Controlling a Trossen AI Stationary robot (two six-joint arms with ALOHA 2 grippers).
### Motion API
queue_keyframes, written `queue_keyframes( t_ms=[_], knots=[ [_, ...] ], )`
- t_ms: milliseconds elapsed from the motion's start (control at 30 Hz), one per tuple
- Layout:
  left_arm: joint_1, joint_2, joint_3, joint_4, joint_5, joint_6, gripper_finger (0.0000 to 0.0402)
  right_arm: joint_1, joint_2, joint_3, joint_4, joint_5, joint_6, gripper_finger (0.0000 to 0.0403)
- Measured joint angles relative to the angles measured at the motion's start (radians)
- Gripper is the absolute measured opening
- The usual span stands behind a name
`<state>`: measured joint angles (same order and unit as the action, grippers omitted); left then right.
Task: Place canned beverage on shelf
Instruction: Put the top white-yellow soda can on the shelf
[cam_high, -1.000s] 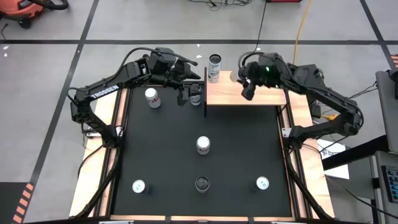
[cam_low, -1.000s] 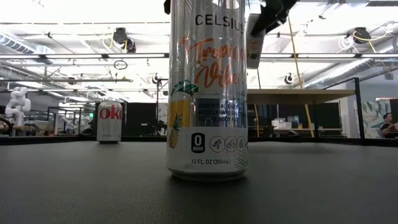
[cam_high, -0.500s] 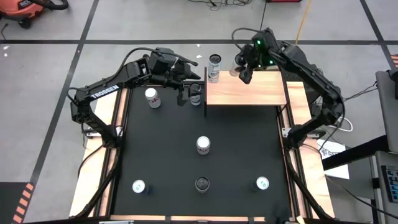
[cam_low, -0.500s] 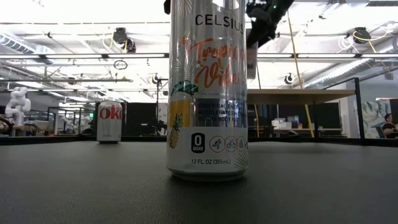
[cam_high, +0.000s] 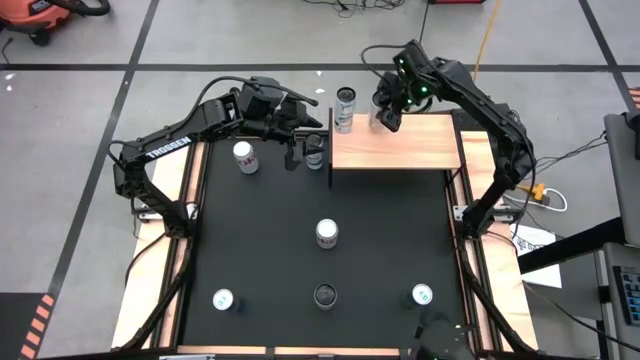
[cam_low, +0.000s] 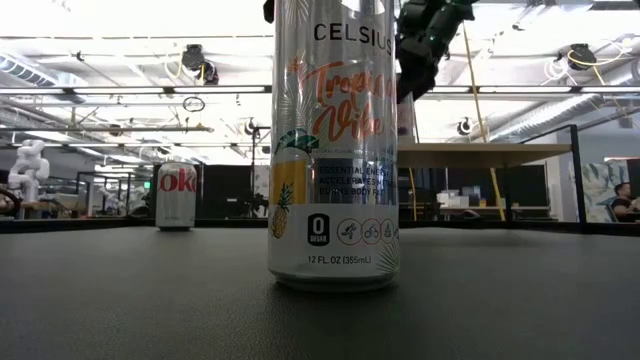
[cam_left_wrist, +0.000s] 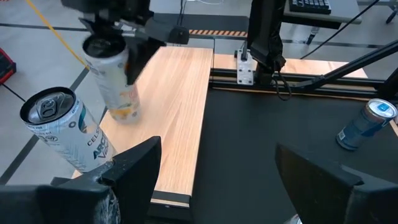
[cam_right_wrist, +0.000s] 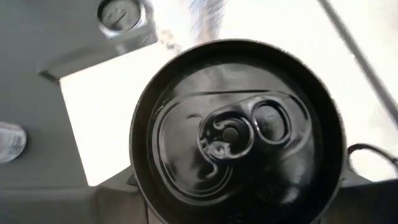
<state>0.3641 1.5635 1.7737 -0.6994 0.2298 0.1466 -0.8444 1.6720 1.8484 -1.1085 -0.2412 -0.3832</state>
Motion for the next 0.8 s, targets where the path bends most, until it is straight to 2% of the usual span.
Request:
queue_keyframes(
  t_ms=[600,800],
  knots=[
    [0.0,0.0,0.0,0.0,0.0,0.0,0.0318,-0.006,0.01,0.002,0.042,0.0,0.011,0.0213],
    [0.0,0.0,0.0,0.0,0.0,0.0,0.0318,-0.006,0.01,0.002,0.038,-0.001,0.024,0.0234]
  ],
)
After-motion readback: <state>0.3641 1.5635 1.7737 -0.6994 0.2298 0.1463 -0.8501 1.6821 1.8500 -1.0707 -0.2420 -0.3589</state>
